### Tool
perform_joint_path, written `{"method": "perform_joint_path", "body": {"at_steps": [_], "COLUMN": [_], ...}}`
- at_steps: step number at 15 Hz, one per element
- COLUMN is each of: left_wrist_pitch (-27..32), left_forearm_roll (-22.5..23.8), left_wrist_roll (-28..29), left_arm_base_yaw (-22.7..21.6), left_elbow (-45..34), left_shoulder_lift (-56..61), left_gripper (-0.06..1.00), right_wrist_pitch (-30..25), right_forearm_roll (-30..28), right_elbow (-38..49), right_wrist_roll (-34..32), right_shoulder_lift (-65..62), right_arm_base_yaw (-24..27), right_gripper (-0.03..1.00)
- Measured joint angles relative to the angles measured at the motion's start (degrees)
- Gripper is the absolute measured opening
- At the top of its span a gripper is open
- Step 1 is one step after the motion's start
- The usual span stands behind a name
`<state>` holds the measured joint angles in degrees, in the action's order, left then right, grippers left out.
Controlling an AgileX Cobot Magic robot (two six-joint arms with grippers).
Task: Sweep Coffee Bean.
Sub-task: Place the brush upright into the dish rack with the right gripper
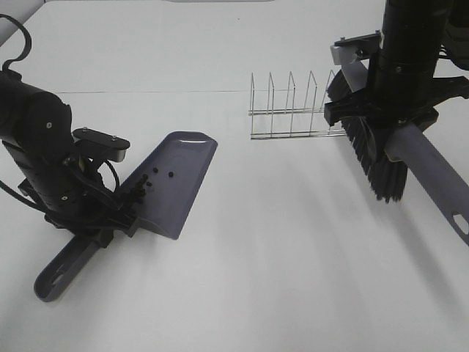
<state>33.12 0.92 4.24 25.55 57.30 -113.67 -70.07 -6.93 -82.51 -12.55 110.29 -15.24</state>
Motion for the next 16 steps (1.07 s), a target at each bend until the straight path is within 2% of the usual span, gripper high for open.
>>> {"method": "perform_joint_path", "body": {"at_steps": [6,9,12,16], "left_wrist_pitch": [0.3,0.5,0.6,0.7], "left_forearm_roll": [-0.1,-0.1,-0.5,-0.6], "left_wrist_roll": [0.0,0.0,0.0,0.0], "left_arm_base_yaw": [0.0,0.0,0.0,0.0], "left_elbow": [0.0,0.0,0.0,0.0], "left_shoulder_lift": [-0.1,-0.1,-0.1,-0.1], "left_gripper": [0.31,0.31,0.31,0.31], "right_wrist_pitch": [0.1,0.1,0.0,-1.2], "right_forearm_roll": [0.3,0.6,2.2,2.0], "right_elbow": [0.2,0.1,-6.2,-18.9], "right_wrist_roll": [4.4,6.8,8.9,9.5], "right_shoulder_lift": [5.7,10.0,14.4,20.9], "right_arm_base_yaw": [7.8,9.8,10.0,10.7], "right_gripper": [0.28,0.28,0.28,0.28]}}
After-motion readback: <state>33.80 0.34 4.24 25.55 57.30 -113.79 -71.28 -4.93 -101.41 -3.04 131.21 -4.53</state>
